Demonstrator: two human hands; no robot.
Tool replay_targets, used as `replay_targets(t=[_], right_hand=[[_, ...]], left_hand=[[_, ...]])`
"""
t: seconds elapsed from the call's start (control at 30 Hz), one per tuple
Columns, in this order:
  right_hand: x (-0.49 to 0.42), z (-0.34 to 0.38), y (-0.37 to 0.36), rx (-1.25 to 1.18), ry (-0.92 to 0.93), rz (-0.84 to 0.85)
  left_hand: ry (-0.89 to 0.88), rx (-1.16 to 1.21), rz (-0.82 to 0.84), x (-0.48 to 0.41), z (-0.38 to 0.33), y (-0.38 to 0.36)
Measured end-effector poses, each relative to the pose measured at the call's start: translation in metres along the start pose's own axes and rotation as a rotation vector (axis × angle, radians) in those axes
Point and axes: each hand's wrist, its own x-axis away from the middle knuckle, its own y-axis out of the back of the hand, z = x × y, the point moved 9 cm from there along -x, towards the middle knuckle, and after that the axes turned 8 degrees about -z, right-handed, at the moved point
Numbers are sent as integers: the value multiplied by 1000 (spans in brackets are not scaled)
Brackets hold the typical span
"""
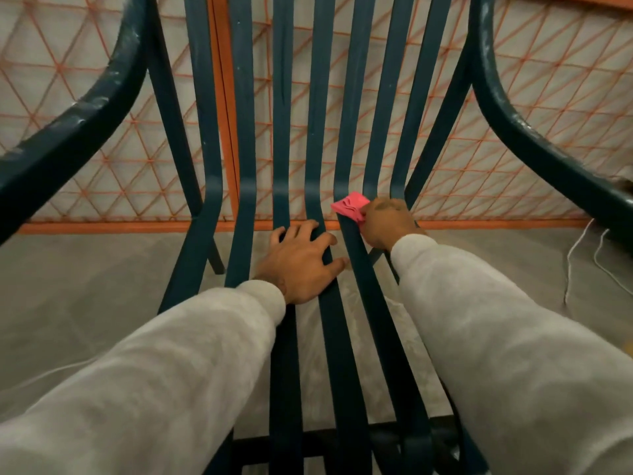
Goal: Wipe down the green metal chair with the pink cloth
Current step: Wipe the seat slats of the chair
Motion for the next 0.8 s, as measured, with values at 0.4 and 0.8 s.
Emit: replay_targets(t=[0.4, 0.8], right_hand=[[127, -19, 25, 94, -50, 143], [8, -14, 23, -23, -87, 3]], left_hand=[[-16, 8, 2, 3, -2, 3], [-33, 10, -36, 1, -3, 1]])
